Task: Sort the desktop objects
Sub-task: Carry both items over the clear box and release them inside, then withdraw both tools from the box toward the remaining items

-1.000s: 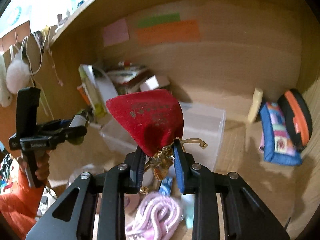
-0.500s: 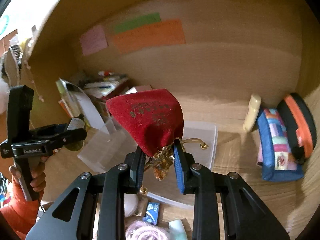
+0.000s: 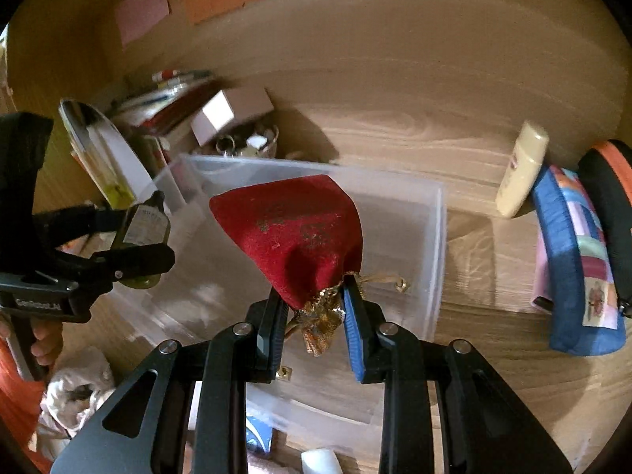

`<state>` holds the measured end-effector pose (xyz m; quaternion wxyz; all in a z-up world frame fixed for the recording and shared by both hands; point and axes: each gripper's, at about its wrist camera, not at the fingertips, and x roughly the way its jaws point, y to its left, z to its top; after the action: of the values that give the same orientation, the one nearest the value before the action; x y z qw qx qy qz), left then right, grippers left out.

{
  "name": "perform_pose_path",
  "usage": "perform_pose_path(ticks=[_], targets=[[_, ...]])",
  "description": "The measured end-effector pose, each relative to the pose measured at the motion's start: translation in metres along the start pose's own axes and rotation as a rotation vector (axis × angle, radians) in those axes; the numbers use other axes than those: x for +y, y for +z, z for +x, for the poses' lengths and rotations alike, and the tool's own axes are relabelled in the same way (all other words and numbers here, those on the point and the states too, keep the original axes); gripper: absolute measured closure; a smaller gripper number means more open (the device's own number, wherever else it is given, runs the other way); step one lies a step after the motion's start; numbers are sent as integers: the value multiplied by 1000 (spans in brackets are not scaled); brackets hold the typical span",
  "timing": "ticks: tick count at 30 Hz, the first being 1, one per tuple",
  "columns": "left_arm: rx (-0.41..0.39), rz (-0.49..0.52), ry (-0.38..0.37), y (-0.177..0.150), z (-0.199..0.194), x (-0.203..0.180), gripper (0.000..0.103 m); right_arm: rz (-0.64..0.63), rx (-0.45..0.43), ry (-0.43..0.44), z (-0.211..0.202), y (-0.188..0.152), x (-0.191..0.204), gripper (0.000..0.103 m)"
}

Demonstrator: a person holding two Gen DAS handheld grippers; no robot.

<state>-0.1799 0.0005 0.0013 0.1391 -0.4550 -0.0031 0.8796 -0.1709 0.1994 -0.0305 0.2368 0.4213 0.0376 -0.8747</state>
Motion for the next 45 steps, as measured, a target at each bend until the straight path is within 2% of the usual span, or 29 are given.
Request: perform_pose_path(ticks=[3,6,12,16,22,26,31,45], targets=[[10,33,24,0,4,-5,25,-30,15,-28,7,-1,2,77],[30,45,15,1,11,-7,25,-64,26,-61,11,0,6,76],[37,96,74,0,18,-15,25,-128,47,-110,19,1,13,75],[40,99,83,-2,19,-17,20,-132,43,-135,19,1,13,66],[49,71,55,-5,15,-16,20,-129,33,-155,19,2,15,56],[41,36,31,-5,4,-8,20,-134,10,-174,13,0,18,39],[12,28,25,-4,-11,-7,20,-143,-29,-192,-2,-2,23,31],[-91,12,55,-27,-76,-4,15,-139,-112,-217,-56,-23,25,29]])
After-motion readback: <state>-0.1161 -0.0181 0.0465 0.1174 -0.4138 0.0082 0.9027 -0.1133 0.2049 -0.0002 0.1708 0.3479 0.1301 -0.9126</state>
